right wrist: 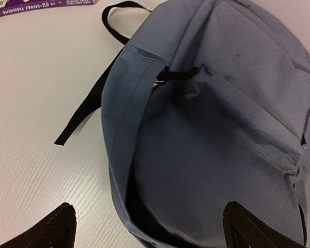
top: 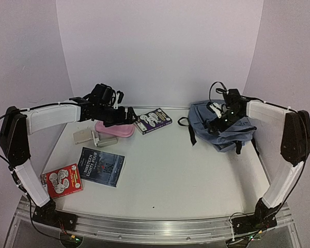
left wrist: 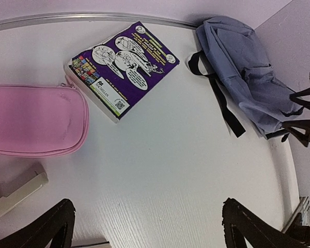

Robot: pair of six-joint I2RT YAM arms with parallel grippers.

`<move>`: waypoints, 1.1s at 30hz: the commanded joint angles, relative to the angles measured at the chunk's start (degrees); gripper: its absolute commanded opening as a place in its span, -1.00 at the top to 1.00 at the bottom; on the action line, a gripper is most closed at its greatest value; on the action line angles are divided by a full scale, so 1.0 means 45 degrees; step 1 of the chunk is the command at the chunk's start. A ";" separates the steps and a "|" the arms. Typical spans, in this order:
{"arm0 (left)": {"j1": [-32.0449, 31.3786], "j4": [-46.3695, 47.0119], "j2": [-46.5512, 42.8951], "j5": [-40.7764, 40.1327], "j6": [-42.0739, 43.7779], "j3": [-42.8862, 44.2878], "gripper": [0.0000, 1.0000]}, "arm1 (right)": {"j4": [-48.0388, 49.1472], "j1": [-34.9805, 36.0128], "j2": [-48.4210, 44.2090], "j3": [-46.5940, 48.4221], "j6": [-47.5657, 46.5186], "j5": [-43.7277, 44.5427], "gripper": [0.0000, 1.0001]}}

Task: Pack the student bag
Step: Unzip the student bag at the center of the board.

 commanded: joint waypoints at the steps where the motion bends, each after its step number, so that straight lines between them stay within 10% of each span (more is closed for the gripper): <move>1: -0.0031 0.0357 -0.0027 0.0524 0.0032 0.0361 -0.99 | -0.0303 0.0675 0.1491 0.0696 -0.0251 0.0773 -0.83; 8: -0.0028 0.0550 0.0026 0.0904 -0.0136 0.0273 -0.99 | -0.0507 0.1875 0.1863 -0.0773 -0.0843 0.1056 0.56; 12: -0.0029 0.0743 0.0141 0.1280 -0.0236 0.0268 -0.99 | -0.0436 0.3488 0.1424 -0.2304 -0.1164 0.1090 0.92; 27: -0.0123 0.2610 0.3414 0.5323 -0.2092 0.2406 -0.99 | 0.0088 0.7547 -0.1380 -0.5631 -0.1224 -0.0204 0.95; 33: -0.0666 0.2202 0.5075 0.5711 -0.2293 0.4163 -0.93 | -0.0175 0.7889 -0.2351 -0.5101 -0.0445 -0.1538 0.17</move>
